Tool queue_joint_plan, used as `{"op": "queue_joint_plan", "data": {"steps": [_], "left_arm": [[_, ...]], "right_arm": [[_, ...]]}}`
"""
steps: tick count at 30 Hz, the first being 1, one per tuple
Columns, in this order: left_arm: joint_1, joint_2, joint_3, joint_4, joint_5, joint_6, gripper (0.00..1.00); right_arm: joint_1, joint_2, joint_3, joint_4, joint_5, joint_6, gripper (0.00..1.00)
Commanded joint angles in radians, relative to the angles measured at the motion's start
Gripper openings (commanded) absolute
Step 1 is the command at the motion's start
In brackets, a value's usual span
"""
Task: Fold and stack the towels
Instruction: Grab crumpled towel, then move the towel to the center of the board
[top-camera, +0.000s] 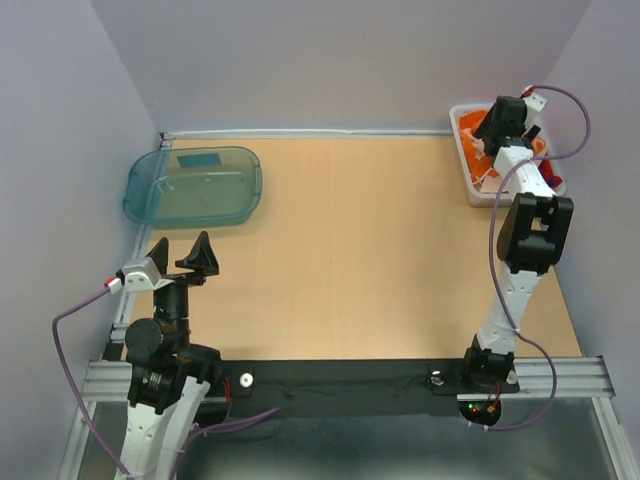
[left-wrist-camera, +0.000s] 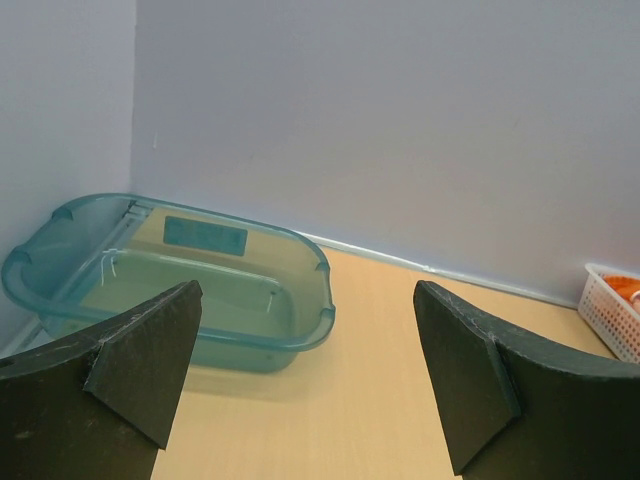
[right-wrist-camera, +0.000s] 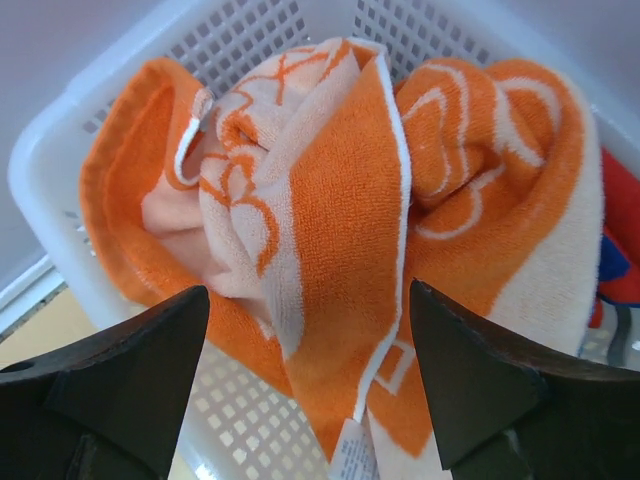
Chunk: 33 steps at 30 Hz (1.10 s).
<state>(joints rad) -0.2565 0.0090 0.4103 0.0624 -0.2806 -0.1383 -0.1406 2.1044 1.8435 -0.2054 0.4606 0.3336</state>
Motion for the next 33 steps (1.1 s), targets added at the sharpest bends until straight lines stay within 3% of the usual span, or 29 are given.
{"op": "queue_joint_plan", "data": {"steps": [1, 3, 4, 6, 7, 8, 12, 19, 24, 28, 33], "left_arm": [[-0.006, -0.032, 0.001, 0.051, -0.009, 0.012, 0.99], [-0.007, -0.026, 0.001, 0.056, -0.006, 0.012, 0.99], [-0.007, -0.021, -0.001, 0.056, -0.003, 0.014, 0.99], [-0.007, -0.02, -0.001, 0.059, -0.005, 0.016, 0.98], [-0.007, -0.02, -0.001, 0.06, -0.002, 0.014, 0.98], [-0.007, -0.021, -0.001, 0.06, 0.0, 0.014, 0.98], [-0.007, -0.026, -0.001, 0.06, 0.001, 0.014, 0.98], [-0.007, -0.026, -0.001, 0.059, 0.004, 0.014, 0.98], [-0.007, 0.022, 0.01, 0.059, 0.009, 0.014, 0.98], [-0.006, 0.087, 0.025, 0.068, 0.035, 0.005, 0.98], [-0.007, 0.224, 0.157, 0.014, 0.107, -0.047, 0.98]], "right_arm": [[-0.011, 0.06, 0.086, 0.023, 0.021, 0.015, 0.76], [-0.011, 0.069, 0.103, 0.023, 0.023, -0.01, 0.59], [-0.011, 0.065, 0.112, 0.024, 0.018, -0.034, 0.38], [-0.011, 0.049, 0.115, 0.026, 0.019, -0.057, 0.19], [-0.011, 0.037, 0.114, 0.031, 0.024, -0.082, 0.03], [-0.011, 0.016, 0.114, 0.034, 0.026, -0.097, 0.01], [-0.011, -0.065, 0.115, 0.047, -0.051, -0.174, 0.0], [0.019, -0.208, 0.209, 0.069, -0.379, -0.199, 0.0], [0.041, -0.306, 0.257, 0.095, -0.661, -0.105, 0.01], [0.1, -0.423, 0.185, 0.153, -0.822, -0.004, 0.01], [0.183, -0.642, -0.039, 0.19, -0.878, 0.073, 0.0]]}}
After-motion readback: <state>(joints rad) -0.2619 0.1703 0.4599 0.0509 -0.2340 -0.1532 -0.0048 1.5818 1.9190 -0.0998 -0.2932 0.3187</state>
